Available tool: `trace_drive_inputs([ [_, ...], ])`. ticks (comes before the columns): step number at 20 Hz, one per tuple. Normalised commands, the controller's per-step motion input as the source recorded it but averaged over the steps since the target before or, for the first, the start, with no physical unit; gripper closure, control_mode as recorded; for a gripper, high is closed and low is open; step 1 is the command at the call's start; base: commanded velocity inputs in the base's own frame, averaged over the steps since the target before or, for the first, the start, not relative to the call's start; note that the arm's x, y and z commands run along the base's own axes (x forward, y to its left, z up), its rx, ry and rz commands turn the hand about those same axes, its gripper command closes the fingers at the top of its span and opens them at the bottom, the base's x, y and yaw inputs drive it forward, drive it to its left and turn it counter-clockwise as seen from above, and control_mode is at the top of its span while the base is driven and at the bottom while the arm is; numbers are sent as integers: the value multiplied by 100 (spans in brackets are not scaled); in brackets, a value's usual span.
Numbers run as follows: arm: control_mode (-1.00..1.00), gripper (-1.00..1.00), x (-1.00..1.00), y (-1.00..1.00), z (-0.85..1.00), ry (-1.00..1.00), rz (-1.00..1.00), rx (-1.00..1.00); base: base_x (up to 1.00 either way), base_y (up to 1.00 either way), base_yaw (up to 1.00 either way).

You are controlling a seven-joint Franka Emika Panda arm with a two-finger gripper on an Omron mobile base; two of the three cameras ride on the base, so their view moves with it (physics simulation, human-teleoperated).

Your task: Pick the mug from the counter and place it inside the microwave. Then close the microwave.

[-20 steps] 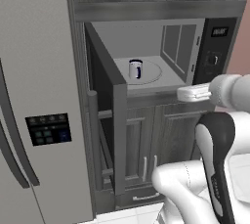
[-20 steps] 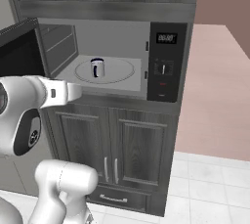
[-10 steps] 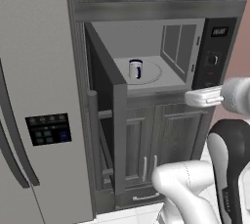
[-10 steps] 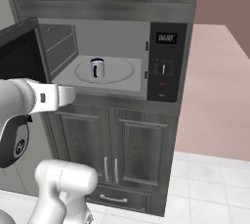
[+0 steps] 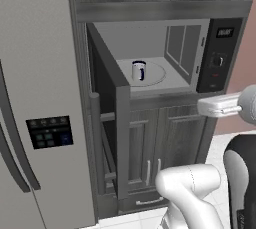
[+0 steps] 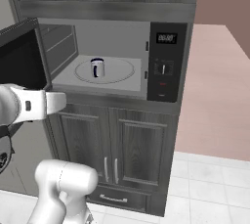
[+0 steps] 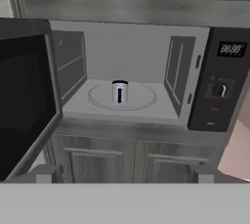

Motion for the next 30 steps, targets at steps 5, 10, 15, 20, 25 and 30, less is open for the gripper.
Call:
trace_drive_inputs([
  [5, -100, -100, -18, 22, 0, -15, -6, 0, 0, 0, 0],
  [10, -100, -100, -23, 29, 0, -21, -6, 0, 0, 0, 0],
  [15, -100, -100, -60, 7, 0, -14, -4, 0, 0, 0, 0],
  [20, -100, -100, -72, 0, 0, -7, -3, 0, 0, 0, 0],
  [25, -100, -100, -48, 5, 0, -5, -4, 0, 0, 0, 0],
  [30, -100, -100, -9, 19, -5, 0, -17, 0, 0, 0, 0],
])
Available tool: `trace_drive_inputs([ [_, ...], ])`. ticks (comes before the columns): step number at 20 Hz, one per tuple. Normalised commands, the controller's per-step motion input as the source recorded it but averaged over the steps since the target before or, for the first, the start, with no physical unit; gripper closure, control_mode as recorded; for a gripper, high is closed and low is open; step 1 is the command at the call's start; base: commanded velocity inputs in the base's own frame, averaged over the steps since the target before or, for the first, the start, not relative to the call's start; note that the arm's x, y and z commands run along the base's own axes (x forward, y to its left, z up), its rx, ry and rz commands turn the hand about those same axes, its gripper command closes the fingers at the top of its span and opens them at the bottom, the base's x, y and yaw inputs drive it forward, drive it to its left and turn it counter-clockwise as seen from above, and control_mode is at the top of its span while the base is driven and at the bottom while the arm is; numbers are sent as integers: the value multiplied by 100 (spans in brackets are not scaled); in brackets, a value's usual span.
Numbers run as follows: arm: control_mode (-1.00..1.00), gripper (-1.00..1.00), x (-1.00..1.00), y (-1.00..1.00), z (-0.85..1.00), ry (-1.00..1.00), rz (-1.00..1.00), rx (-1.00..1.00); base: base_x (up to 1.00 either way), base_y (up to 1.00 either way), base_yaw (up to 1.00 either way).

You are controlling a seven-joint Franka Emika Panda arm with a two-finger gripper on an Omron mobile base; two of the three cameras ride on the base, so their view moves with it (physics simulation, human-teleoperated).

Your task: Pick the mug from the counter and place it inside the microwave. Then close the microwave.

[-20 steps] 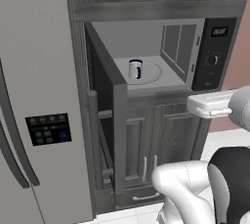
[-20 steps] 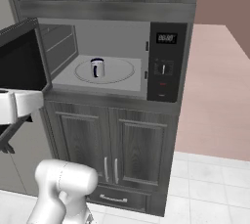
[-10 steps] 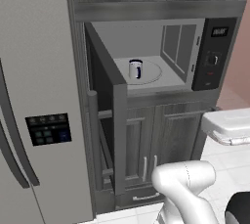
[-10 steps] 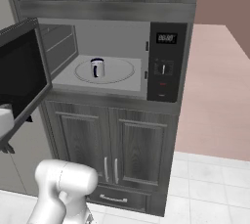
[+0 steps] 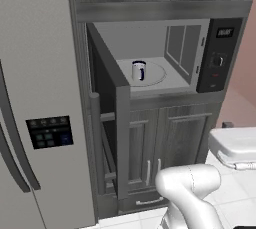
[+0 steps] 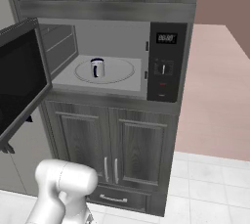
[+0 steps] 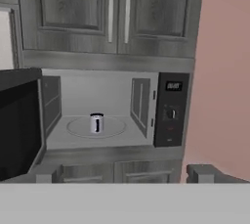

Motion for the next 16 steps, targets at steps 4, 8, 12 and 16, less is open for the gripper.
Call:
trace_drive_inputs([
  [4, -100, -100, 0, 18, -9, 0, -28, -1, 0, 0, 0],
  [8, -100, -100, 0, 15, -12, 0, -32, -4, 0, 0, 0],
  [12, -100, -100, -6, 9, -12, 0, -34, -2, 0, 0, 0],
  [16, -100, -100, -17, 4, -10, 0, -33, 0, 0, 0, 0],
])
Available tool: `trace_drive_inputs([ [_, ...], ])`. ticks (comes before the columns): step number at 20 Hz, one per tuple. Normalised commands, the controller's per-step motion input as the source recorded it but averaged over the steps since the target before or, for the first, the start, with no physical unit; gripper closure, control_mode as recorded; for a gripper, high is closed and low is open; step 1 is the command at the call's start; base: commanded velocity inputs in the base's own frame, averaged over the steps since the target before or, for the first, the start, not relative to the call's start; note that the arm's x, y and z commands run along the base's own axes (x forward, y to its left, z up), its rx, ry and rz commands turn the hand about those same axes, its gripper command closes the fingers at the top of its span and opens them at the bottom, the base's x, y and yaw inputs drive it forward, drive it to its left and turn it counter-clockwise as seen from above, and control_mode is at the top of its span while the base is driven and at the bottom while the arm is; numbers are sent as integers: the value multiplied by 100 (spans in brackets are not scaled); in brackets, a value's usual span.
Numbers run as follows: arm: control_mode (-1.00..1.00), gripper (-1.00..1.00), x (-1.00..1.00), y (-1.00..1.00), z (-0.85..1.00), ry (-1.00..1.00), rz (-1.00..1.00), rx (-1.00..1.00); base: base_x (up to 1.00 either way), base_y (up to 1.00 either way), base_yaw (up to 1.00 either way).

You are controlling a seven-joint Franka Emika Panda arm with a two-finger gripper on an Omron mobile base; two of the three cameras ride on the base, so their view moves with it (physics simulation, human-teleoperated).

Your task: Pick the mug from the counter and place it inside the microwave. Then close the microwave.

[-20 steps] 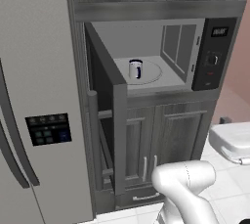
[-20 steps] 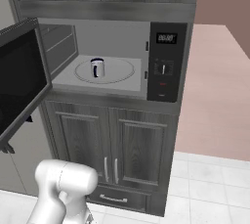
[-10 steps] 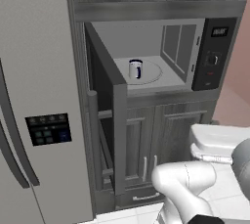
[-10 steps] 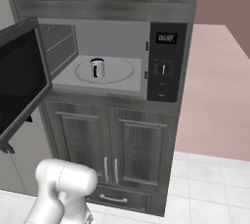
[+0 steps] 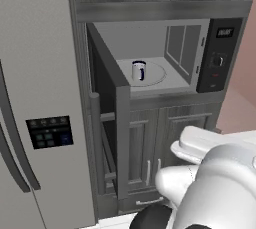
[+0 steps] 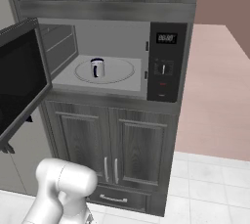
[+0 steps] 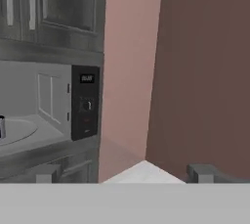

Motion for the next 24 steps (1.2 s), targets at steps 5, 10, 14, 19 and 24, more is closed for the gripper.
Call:
trace_drive_inputs([
  [5, -100, -100, -18, 10, -10, 0, -27, 0, 0, 0, 0],
  [10, -100, -100, -42, 13, -2, -9, -7, 0, 0, 0, 0],
  [14, -100, -100, -25, 41, 0, -4, 0, -2, 0, 0, 0],
  [19, -100, -100, -4, 53, 0, -1, 0, -7, 0, 0, 0],
  [24, -100, -100, 2, 56, 0, 0, -2, -10, 0, 0, 0],
])
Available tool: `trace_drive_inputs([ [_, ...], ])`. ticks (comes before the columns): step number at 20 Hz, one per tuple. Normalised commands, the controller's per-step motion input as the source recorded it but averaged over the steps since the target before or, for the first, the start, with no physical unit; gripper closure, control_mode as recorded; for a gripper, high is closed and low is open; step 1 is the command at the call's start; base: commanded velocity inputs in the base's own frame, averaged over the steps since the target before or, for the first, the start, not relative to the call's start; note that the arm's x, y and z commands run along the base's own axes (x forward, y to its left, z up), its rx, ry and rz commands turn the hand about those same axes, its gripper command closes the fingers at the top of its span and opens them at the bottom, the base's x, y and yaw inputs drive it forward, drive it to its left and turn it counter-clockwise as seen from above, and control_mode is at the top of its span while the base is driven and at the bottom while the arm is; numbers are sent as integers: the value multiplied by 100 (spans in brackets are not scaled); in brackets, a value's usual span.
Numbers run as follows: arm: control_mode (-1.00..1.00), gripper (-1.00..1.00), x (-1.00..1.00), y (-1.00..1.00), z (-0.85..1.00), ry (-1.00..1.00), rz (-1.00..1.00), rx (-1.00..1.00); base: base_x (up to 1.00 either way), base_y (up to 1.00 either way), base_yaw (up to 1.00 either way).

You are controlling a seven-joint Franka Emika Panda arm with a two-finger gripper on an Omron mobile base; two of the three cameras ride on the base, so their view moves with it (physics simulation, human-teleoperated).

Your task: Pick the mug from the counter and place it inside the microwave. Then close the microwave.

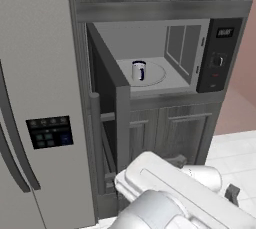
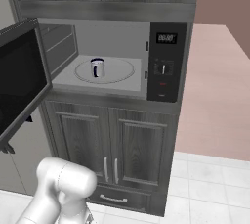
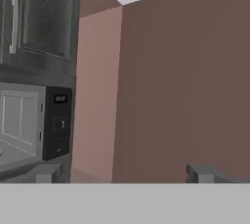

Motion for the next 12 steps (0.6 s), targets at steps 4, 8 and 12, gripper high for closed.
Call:
trace_drive_inputs([
  [4, -100, -100, 10, 58, -1, 0, -5, -10, 0, 0, 0],
  [8, -100, -100, 28, 54, -11, 0, -7, -10, 0, 0, 0],
  [12, -100, -100, 47, 51, -14, 0, -11, -13, 0, 0, 0],
])
